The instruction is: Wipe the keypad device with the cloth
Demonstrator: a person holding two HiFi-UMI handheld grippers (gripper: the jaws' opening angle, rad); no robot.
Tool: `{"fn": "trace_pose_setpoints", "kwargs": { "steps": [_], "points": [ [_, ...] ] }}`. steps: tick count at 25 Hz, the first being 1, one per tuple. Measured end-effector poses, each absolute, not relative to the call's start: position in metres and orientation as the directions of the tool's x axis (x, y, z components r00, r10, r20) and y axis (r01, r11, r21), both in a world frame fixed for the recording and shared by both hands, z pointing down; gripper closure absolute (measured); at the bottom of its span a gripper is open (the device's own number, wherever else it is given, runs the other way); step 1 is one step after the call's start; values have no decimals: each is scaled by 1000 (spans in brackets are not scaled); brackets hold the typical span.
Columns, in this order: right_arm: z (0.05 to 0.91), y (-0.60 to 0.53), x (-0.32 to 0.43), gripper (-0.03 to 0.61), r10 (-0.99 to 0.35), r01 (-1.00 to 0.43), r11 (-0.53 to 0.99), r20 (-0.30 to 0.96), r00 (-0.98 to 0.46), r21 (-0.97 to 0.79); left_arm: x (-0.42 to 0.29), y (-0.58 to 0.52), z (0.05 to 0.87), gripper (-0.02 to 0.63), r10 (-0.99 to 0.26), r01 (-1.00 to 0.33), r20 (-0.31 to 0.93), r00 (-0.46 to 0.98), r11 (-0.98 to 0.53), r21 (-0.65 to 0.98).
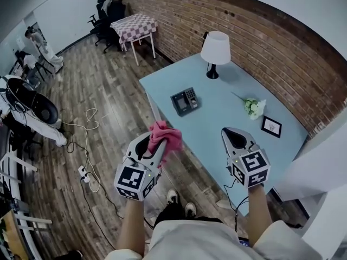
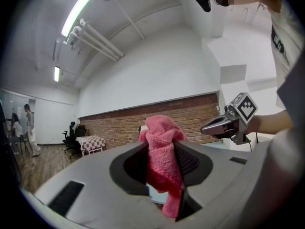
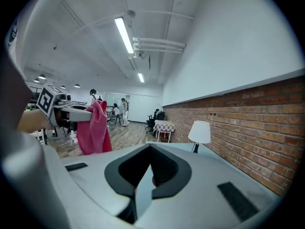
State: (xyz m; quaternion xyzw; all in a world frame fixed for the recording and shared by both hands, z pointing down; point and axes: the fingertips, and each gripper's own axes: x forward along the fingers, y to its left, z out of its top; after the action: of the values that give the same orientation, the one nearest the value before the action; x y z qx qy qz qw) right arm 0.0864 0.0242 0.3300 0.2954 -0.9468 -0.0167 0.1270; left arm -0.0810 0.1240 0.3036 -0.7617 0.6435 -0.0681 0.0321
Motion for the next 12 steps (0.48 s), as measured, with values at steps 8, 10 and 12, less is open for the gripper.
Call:
{"fn": "trace_pose_setpoints", "kwargs": {
  "steps": [8,10,12],
  "points": [
    [337,-18,52,557,-568,-558,822,228,-791,110,-112,53,322,453,-980,-976,79,180,-188,-108],
    [342,-32,43,557,-573,-567,818,233,-786,99,-121,30,330,453,-977,-973,93,191,-200,-112],
    [349,-46,34,557,-582,-578,810,243,-776,94,-131,6,339,453,-974,-971,110,196,-209,-120]
  ]
}}
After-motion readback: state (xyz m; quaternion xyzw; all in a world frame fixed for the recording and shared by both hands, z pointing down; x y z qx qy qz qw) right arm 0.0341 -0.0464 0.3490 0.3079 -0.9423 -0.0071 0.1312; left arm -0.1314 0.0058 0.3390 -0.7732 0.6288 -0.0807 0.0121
